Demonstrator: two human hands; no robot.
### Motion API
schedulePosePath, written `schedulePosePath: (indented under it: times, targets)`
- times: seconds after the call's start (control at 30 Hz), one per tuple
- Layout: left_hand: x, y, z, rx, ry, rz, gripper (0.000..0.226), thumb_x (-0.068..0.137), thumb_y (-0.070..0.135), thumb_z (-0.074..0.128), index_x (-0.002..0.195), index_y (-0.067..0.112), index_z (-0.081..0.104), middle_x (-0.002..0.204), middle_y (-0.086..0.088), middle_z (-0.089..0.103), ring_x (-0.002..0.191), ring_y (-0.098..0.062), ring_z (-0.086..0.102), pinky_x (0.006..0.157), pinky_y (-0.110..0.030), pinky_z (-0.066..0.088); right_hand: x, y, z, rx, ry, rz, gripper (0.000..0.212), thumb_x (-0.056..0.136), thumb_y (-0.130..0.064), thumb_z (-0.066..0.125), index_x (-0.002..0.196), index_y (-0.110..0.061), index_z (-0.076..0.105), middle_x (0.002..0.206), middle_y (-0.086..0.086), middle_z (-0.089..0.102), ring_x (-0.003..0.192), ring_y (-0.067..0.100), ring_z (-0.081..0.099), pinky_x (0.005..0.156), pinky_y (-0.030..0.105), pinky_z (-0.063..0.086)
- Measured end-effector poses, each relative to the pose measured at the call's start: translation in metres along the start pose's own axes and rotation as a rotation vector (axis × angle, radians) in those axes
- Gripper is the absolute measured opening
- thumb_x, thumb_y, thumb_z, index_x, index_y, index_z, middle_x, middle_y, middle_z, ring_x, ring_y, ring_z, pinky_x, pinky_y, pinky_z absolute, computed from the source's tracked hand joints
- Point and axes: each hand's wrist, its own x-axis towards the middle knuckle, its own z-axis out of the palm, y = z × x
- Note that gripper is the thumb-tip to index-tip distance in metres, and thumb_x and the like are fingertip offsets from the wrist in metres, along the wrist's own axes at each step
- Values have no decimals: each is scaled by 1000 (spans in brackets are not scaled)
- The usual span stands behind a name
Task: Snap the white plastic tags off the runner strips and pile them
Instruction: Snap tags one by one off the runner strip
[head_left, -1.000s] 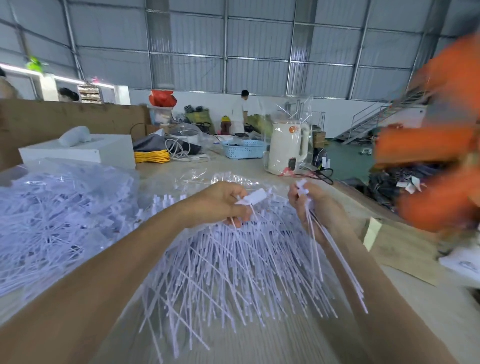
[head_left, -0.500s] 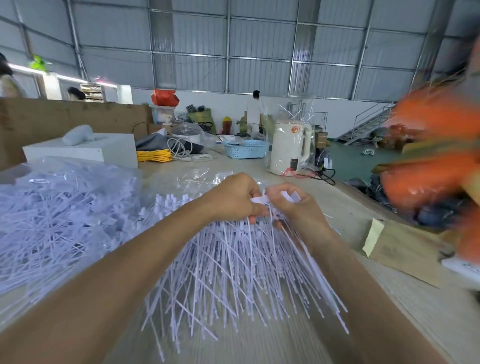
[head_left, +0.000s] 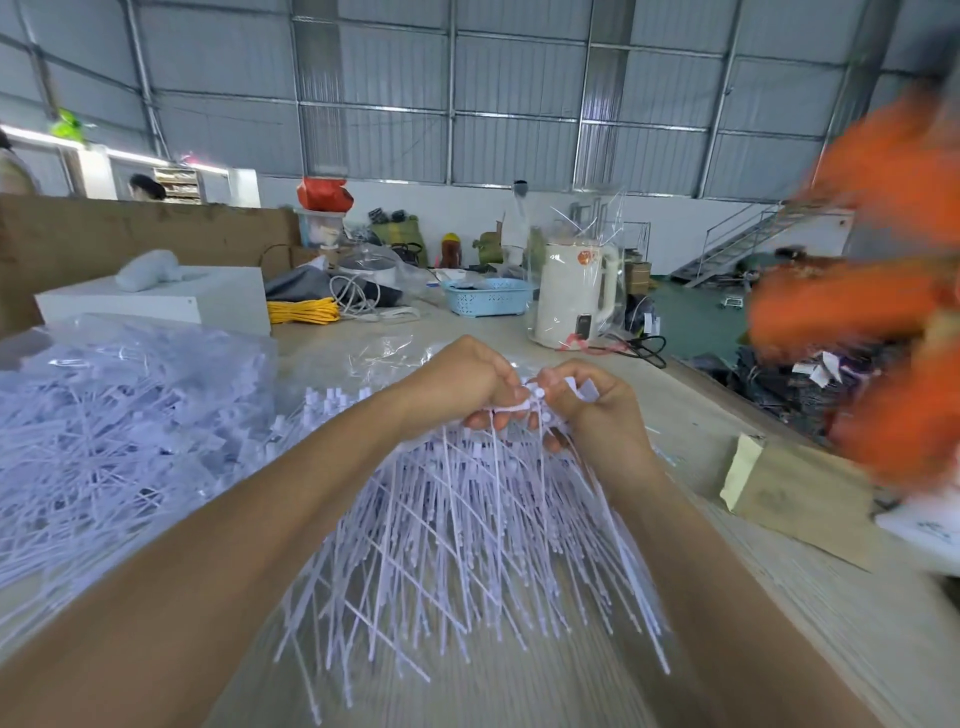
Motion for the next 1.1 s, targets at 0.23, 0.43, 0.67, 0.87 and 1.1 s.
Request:
schedulePosePath:
  times: [0.23,0.43,0.67,0.87,1.1]
  targets:
    - [6,9,2,-245,-75,-84,19,86,-8,52,70,-4,62,39,-4,52,25,-6,34,29,-10,22,0,-5,-2,66,12,-69,27,91,-5,58,67,-15,65,66,11,61,45,14,47,40,23,38]
    - [-2,-9,-29,-366,-62,-148,22,90,0,47,72,3,60,50,-1,53,34,-6,38,32,-13,30,14,-16,-67,254,487,-21,19,94,-19,55,76,-20,59,74,-4,68,59,7,60,45,15,46]
    - [2,4,-3,-25,-109,-31,14,84,-1,61,92,9,66,76,-2,66,57,-9,54,50,-16,44,22,-7,-66,557,208,135,37,80,-33,64,109,-11,57,78,0,63,58,7,59,46,16,47]
    - [-8,-8,-14,139,-106,-60,35,78,-2,69,112,3,62,113,-13,66,103,-23,62,98,-37,47,25,-20,-84,898,159,77,37,85,-30,51,115,-9,47,70,-4,63,54,1,56,45,11,46]
    - [-4,-4,-11,123,-36,84,22,84,19,68,105,16,63,80,-9,72,63,-22,64,66,-30,54,27,-28,-80,204,118,57,29,103,-22,33,111,-8,57,83,-10,60,66,2,51,64,18,42]
